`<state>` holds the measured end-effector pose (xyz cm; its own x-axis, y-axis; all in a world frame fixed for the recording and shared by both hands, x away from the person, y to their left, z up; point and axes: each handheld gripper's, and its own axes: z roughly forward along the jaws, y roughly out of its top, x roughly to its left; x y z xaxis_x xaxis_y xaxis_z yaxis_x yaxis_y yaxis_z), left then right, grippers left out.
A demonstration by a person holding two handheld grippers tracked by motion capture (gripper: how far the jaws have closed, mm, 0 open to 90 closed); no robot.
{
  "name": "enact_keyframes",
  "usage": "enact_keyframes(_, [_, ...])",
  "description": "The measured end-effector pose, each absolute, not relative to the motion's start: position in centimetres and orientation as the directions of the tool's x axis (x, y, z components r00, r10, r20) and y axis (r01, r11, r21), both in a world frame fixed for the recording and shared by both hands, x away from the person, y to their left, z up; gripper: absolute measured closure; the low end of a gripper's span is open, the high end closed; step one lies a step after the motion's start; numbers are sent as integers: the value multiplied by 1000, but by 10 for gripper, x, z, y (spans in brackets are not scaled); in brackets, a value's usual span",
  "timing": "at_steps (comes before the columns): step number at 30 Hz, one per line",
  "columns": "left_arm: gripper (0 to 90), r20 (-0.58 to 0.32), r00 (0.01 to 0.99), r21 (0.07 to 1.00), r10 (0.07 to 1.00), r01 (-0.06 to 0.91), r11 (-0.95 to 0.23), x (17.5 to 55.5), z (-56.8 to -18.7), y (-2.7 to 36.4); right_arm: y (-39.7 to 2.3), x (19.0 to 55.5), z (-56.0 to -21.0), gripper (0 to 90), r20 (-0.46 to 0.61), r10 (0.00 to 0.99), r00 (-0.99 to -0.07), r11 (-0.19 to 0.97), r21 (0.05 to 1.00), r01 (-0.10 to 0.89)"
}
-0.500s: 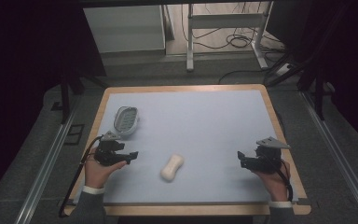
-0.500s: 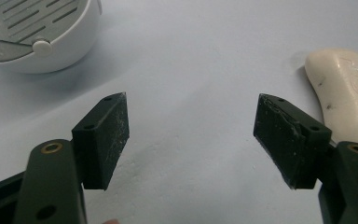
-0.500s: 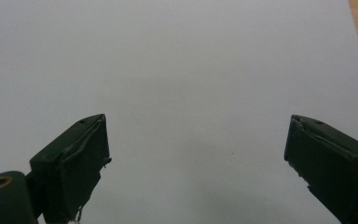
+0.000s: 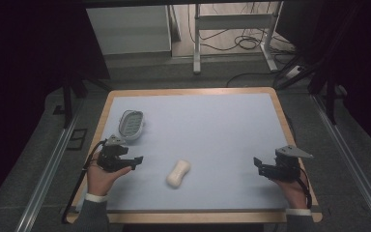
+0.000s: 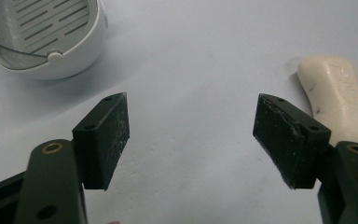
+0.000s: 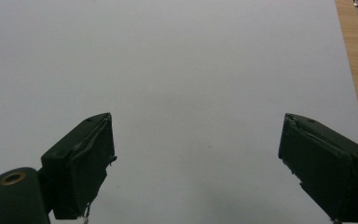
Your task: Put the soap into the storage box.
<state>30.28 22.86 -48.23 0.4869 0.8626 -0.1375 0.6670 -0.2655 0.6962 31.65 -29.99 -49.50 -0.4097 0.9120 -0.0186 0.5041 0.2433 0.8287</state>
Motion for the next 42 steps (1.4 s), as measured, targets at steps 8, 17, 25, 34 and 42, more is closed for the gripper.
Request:
enact_keyframes(8, [269,-134,492,701,860,661,-269,299,-475,231,-298,317,-489,102,-30,909,-417,251,835,489])
enact_keyframes(17, [236,-123,507,705,853,650,-284,301,-462,230,-298,313,-489,103,-34,910,-413,254,833,492])
enact_keyframes(25, [225,-115,530,707,840,638,-306,302,-452,218,-301,309,-489,103,-48,916,-398,259,828,497])
enact_keyframes(34, [216,-129,545,702,829,640,-312,302,-442,210,-301,309,-490,103,-53,918,-392,261,827,499])
enact_keyframes(42, [211,-101,587,692,803,622,-367,297,-437,193,-302,308,-488,103,-61,918,-392,265,830,491])
